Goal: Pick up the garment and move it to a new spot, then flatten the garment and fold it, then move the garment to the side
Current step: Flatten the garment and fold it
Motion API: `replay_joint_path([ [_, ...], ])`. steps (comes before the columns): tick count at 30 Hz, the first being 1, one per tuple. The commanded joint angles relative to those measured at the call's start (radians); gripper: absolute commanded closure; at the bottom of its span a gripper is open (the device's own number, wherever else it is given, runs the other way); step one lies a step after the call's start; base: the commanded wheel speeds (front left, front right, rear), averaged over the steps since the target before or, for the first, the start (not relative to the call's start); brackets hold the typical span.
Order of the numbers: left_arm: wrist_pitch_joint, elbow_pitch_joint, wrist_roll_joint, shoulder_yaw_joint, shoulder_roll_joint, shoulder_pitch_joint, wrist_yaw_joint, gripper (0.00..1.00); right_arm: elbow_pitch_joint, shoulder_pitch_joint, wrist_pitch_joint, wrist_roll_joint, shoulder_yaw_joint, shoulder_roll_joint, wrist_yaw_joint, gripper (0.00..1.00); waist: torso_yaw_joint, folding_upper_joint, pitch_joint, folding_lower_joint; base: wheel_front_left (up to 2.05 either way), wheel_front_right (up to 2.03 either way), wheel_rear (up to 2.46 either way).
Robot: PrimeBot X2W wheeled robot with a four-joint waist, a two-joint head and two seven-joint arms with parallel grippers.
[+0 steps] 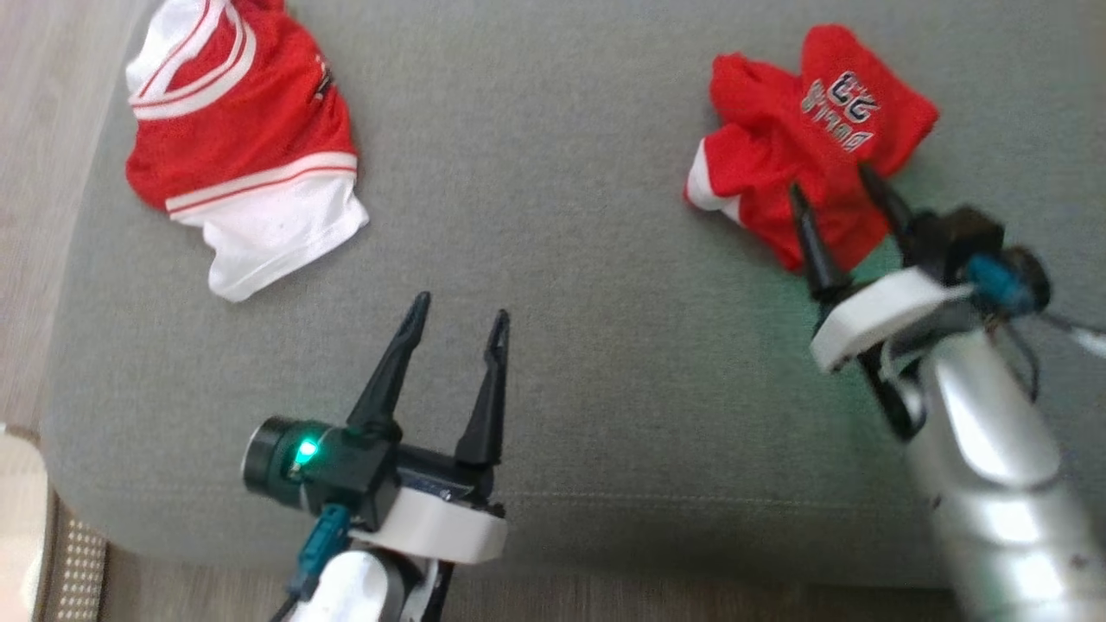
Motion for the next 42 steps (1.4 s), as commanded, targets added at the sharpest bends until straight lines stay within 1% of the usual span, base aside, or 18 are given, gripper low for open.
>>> replay_joint_path([
  [1, -0.006, -0.028, -0.003, 0.022, -0.006, -0.036, -0.003, 0.00, 0.001, -0.046, -0.004, -0.006, 0.025, -0.019, 0.000, 0.00, 0.025, 0.0000, 0.032, -0.0003, 0.00, 0.00, 0.00],
  [5, -0.006, -0.018, -0.007, -0.003, -0.006, -0.061, 0.003, 0.00, 0.143, -0.172, -0.002, -0.005, 0.040, -0.069, 0.000, 0.00, 0.045, 0.0000, 0.055, -0.0003, 0.00, 0.00, 0.00],
  [8, -0.006, -0.012, -0.010, -0.016, -0.006, -0.071, 0.009, 0.00, 0.226, -0.232, 0.010, 0.013, 0.065, -0.085, 0.000, 0.00, 0.057, 0.0000, 0.063, -0.0003, 0.00, 0.00, 0.00],
  [11, -0.006, -0.005, -0.014, -0.025, -0.006, -0.077, 0.015, 0.00, 0.299, -0.270, 0.048, 0.045, 0.108, -0.090, 0.000, 0.01, 0.067, 0.0000, 0.065, -0.0003, 0.00, 0.00, 0.00],
  [12, -0.006, -0.004, -0.016, -0.026, -0.006, -0.079, 0.017, 0.00, 0.319, -0.279, 0.064, 0.061, 0.126, -0.088, 0.000, 0.56, 0.070, 0.0000, 0.064, -0.0003, 0.00, 0.00, 0.00],
  [13, -0.006, -0.002, -0.021, -0.028, -0.006, -0.083, 0.022, 0.00, 0.343, -0.295, 0.080, 0.089, 0.170, -0.088, 0.000, 1.00, 0.074, 0.0000, 0.061, -0.0003, 0.00, 0.00, 0.00],
  [16, -0.006, 0.000, -0.023, -0.027, -0.006, -0.087, 0.027, 0.00, 0.346, -0.315, 0.067, 0.125, 0.239, -0.084, 0.000, 1.00, 0.075, 0.0000, 0.053, -0.0003, 0.00, 0.00, 0.00],
  [18, -0.006, 0.001, -0.024, -0.026, -0.006, -0.086, 0.030, 0.00, 0.322, -0.324, 0.046, 0.150, 0.302, -0.067, 0.000, 1.00, 0.072, 0.0000, 0.042, -0.0003, 0.00, 0.00, 0.00],
  [22, -0.006, 0.003, -0.023, -0.022, -0.006, -0.077, 0.032, 0.00, 0.227, -0.340, 0.015, 0.221, 0.448, -0.035, 0.000, 1.00, 0.058, 0.0000, 0.013, -0.0003, 0.00, 0.00, 0.00],
  [25, -0.006, 0.004, -0.020, -0.018, -0.006, -0.066, 0.032, 0.00, 0.134, -0.361, 0.006, 0.283, 0.540, -0.028, 0.000, 1.00, 0.042, 0.0000, -0.010, -0.0003, 0.00, 0.00, 0.00],
  [28, -0.006, 0.004, -0.015, -0.016, -0.006, -0.057, 0.030, 0.00, 0.023, -0.396, 0.000, 0.350, 0.570, -0.037, 0.000, 1.00, 0.023, 0.0000, -0.027, -0.0003, 0.00, 0.00, 0.00],
  [29, -0.006, 0.004, -0.015, -0.016, -0.006, -0.057, 0.030, 0.00, 0.023, -0.396, 0.000, 0.350, 0.570, -0.037, 0.000, 1.00, 0.023, 0.0000, -0.027, -0.0003, 0.00, 0.00, 0.00],
  [31, -0.006, 0.004, -0.011, -0.014, -0.006, -0.051, 0.028, 0.00, -0.033, -0.417, -0.002, 0.366, 0.562, -0.061, 0.000, 1.00, 0.011, 0.0000, -0.036, -0.0003, 0.00, 0.00, 0.00],
  [34, -0.006, 0.003, -0.010, -0.014, -0.006, -0.047, 0.025, 0.00, -0.053, -0.419, 0.020, 0.368, 0.520, -0.114, 0.000, 1.00, -0.001, 0.0000, -0.042, -0.0003, 0.00, 0.00, 0.00],
  [38, -0.006, 0.001, -0.011, -0.026, -0.006, -0.050, 0.021, 0.00, 0.011, -0.362, 0.121, 0.379, 0.472, -0.213, 0.000, 1.00, -0.001, 0.0000, -0.038, -0.0003, 0.00, 0.00, 0.00],
  [40, -0.006, -0.001, -0.011, -0.032, -0.006, -0.053, 0.018, 0.00, 0.054, -0.322, 0.177, 0.387, 0.476, -0.276, 0.000, 1.00, 0.005, 0.0000, -0.031, -0.0003, 0.00, 0.00, 0.00],
  [42, -0.006, -0.001, -0.010, -0.034, -0.006, -0.054, 0.014, 0.00, 0.089, -0.281, 0.224, 0.423, 0.486, -0.324, 0.000, 1.00, 0.008, 0.0000, -0.026, -0.0003, 0.00, 0.00, 0.00],
])
